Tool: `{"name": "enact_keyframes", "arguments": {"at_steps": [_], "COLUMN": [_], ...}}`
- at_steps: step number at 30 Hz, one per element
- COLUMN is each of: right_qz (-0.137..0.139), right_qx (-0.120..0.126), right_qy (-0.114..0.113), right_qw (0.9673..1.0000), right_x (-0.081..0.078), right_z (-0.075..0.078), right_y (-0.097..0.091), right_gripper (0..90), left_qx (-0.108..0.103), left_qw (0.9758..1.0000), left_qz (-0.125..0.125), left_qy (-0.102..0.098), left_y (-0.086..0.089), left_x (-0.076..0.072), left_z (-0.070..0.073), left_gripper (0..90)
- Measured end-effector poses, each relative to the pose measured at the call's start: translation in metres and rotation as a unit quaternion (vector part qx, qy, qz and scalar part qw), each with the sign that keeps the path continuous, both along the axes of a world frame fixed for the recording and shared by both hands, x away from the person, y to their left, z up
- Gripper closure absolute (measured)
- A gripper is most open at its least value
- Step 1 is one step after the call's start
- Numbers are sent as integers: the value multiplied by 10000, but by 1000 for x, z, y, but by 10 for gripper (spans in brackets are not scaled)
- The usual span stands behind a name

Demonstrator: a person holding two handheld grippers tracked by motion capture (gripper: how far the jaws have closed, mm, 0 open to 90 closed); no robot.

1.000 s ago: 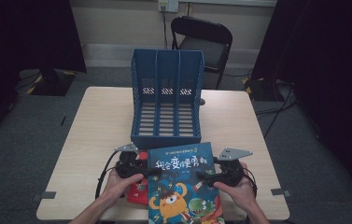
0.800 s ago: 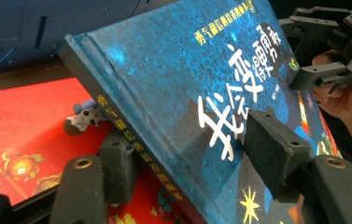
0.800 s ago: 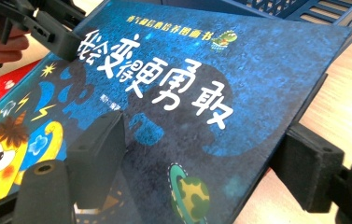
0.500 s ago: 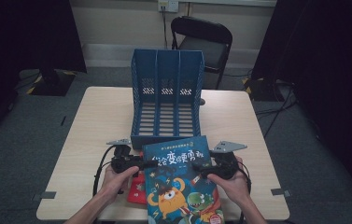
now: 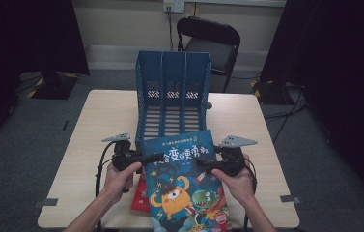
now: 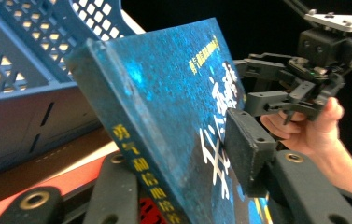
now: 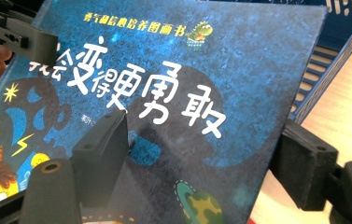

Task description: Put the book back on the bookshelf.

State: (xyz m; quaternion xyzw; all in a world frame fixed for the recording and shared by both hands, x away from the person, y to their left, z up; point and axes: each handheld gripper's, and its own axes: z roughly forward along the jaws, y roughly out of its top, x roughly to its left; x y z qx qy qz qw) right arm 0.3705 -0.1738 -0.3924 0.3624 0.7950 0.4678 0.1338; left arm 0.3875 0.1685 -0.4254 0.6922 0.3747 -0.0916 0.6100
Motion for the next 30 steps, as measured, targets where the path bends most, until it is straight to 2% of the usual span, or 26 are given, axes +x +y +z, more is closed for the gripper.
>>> {"name": "enact_keyframes", "arguments": {"at_steps": [3,7,13,16,18,27,29,30], "right_qz": [-9,-23,-15,-22,-29,-110,-143,-154], "right_qx": [28,92,116,153,185,186,251,281], "right_qy": [-32,-116,-249,-318,-402,-638,-697,-731], "right_qw": [10000,9999,9996,9994,9990,9977,9971,9968], "right_x": [2,3,5,7,7,12,14,14], "right_z": [4,9,22,29,33,53,58,60], "right_y": [1,3,7,10,10,14,14,14], "right_gripper": [247,247,247,247,249,258,263,267], "left_qx": [-32,-233,-394,-419,-350,-435,-628,-633], "left_qw": [10000,9997,9992,9989,9990,9975,9962,9962], "left_qz": [-22,-65,-50,-57,-60,-53,-75,-59], "left_qy": [-49,-32,-95,-192,-288,-550,-599,-600], "left_y": [1,1,2,2,2,3,4,4], "left_x": [1,3,9,11,11,13,15,16], "left_z": [5,11,26,35,42,66,70,71], "left_gripper": [607,639,668,680,688,727,744,751]}}
